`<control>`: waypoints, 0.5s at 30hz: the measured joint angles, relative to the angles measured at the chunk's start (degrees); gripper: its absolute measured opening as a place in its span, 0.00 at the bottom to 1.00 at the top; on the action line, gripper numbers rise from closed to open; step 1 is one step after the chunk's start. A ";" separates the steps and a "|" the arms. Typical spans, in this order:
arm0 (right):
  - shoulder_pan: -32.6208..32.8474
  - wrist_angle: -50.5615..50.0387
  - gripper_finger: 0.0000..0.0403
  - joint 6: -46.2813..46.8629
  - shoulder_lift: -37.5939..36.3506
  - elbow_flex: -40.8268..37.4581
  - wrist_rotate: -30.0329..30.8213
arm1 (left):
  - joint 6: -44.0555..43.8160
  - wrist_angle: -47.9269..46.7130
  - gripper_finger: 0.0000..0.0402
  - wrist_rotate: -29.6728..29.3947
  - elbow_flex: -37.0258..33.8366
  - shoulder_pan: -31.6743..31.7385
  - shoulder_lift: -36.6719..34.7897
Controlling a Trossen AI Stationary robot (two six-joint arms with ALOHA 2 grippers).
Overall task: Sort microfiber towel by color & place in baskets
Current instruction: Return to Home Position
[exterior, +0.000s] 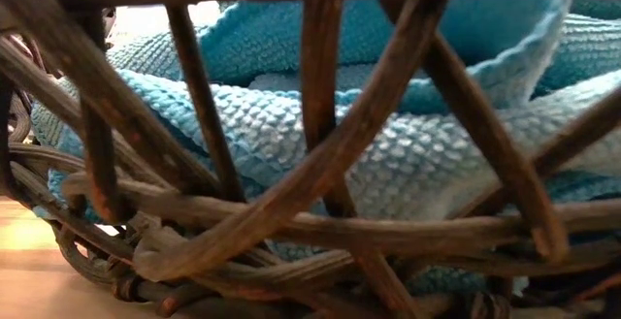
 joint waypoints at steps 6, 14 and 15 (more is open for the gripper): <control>0.04 -0.11 0.00 0.35 -1.40 0.00 -0.13 | 0.00 -0.03 0.00 0.02 0.00 0.00 -0.02; -0.11 -0.11 0.00 0.48 -14.40 0.02 -0.15 | 0.00 -2.52 0.00 0.02 0.04 0.00 -3.38; -0.13 -0.11 0.00 0.49 -16.24 0.02 -0.15 | 0.00 -3.40 0.00 0.00 0.04 0.00 -4.07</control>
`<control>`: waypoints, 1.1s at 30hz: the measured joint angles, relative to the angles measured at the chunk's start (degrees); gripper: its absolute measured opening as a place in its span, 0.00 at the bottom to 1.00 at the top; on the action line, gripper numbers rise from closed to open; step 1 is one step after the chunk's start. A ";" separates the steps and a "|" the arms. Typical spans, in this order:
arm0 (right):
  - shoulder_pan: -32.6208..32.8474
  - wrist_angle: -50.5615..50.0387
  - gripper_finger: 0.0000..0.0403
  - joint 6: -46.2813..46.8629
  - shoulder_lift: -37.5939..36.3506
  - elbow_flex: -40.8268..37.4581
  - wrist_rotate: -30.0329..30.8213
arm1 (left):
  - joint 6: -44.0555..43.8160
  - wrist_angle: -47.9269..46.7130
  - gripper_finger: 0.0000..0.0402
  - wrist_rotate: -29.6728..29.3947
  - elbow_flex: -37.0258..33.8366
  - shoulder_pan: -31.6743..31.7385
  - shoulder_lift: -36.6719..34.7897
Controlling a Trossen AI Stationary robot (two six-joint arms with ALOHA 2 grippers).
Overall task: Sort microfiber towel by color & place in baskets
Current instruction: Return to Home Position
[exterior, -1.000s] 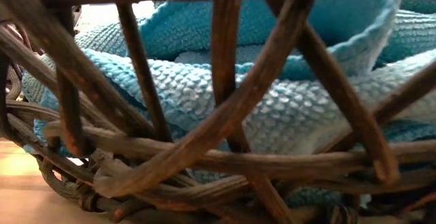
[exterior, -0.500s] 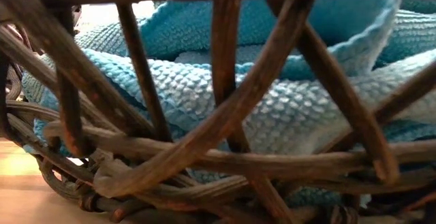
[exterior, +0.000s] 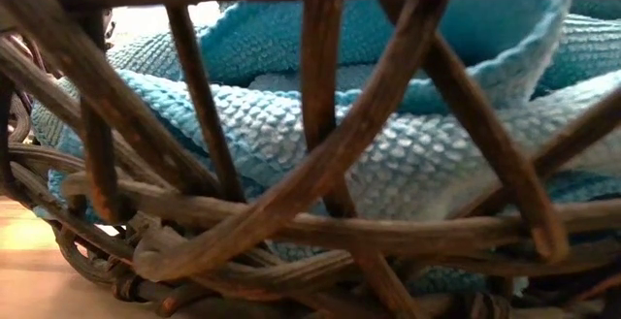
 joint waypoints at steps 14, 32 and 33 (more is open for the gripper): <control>-0.37 8.28 0.00 0.02 -5.45 -2.25 -0.07 | 0.00 -8.25 0.00 1.35 0.04 0.02 -9.62; -0.39 6.75 0.00 0.01 -4.64 -2.27 -0.24 | 0.00 -8.18 0.00 1.35 0.00 -3.50 -8.95; -0.39 6.75 0.00 0.02 -4.64 -2.27 -0.24 | 0.00 -8.19 0.00 1.35 0.00 -3.50 -8.97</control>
